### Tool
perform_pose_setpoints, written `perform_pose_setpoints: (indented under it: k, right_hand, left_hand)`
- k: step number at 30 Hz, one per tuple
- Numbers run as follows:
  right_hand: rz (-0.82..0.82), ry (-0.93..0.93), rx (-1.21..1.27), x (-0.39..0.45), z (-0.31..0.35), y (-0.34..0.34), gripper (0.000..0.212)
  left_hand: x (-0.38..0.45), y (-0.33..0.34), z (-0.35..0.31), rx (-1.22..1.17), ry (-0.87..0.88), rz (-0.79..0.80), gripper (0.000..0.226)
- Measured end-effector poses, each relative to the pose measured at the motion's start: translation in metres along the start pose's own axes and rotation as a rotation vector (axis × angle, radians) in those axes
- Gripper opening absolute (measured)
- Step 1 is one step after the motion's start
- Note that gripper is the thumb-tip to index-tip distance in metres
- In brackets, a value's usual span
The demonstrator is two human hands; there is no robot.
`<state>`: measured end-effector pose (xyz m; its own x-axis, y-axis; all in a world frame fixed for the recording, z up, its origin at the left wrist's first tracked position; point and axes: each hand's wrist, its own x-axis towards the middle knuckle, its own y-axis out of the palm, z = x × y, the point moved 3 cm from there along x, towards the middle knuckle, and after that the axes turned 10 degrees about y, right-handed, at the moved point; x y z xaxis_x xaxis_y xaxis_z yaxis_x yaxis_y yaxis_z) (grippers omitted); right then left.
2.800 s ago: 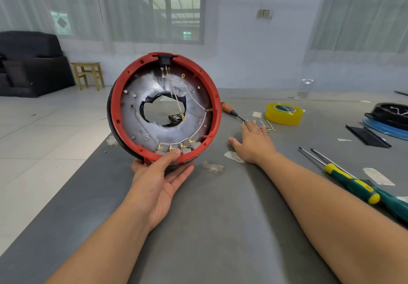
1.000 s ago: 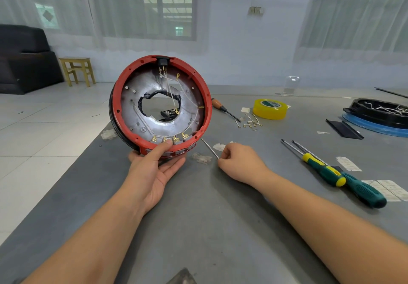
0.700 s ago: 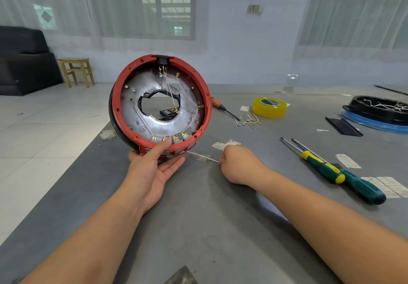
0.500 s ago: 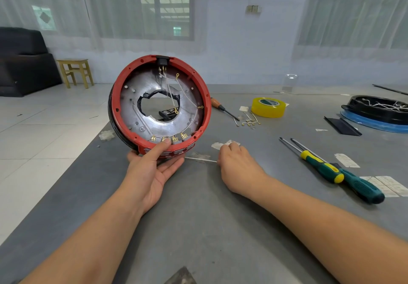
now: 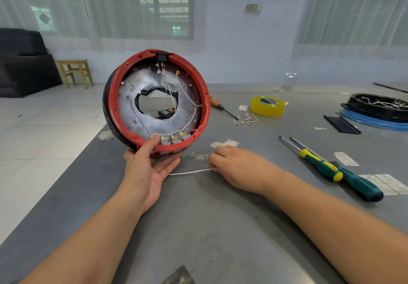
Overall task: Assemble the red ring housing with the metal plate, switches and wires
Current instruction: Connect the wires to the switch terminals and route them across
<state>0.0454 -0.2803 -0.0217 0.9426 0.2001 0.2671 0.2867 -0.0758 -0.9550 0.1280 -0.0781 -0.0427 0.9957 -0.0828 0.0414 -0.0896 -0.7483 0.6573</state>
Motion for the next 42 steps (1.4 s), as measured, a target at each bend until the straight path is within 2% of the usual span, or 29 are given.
perform_pose_setpoints:
  k: [7, 12, 14, 16, 22, 26, 30, 34, 37, 42]
  right_hand:
    - [-0.072, 0.017, 0.055, -0.005, -0.021, -0.006, 0.013]
    - [-0.236, 0.047, 0.123, -0.011, -0.025, -0.017, 0.017]
    - [-0.301, 0.028, 0.172, -0.012, -0.016, -0.02, 0.011]
    - [-0.355, 0.053, 0.308, -0.012, -0.005, -0.019, 0.004]
    - [-0.382, 0.339, 0.967, 0.003, 0.007, -0.019, 0.015]
    - [-0.34, 0.384, 1.175, 0.018, 0.014, -0.035, 0.01]
    - [-0.197, 0.346, 1.207, 0.041, 0.031, -0.054, 0.007]
    - [-0.186, 0.413, 1.213, 0.067, 0.041, -0.071, 0.013]
    - [-0.152, 0.456, 1.099, 0.081, 0.045, -0.071, 0.019]
    - [-0.096, 0.478, 0.877, 0.087, 0.043, -0.056, 0.023]
  left_hand:
    - [0.0, -0.004, -0.001, 0.037, 0.007, -0.034, 0.061]
    - [0.001, -0.005, -0.003, 0.014, -0.034, 0.003, 0.043]
    - [0.002, -0.005, -0.002, 0.011, -0.055, 0.02, 0.035]
    - [0.002, -0.005, -0.001, 0.002, -0.072, 0.032, 0.03]
    - [-0.002, -0.003, -0.001, 0.027, -0.106, 0.066, 0.011]
    - [-0.002, -0.001, -0.001, 0.029, -0.12, 0.051, 0.009]
    - [-0.001, 0.0, 0.002, 0.031, -0.126, 0.068, 0.014]
    - [0.0, -0.003, 0.002, 0.042, -0.114, 0.091, 0.018]
    - [0.002, -0.005, 0.004, 0.036, -0.092, 0.077, 0.027]
    - [0.003, -0.004, 0.005, 0.083, -0.092, 0.117, 0.027]
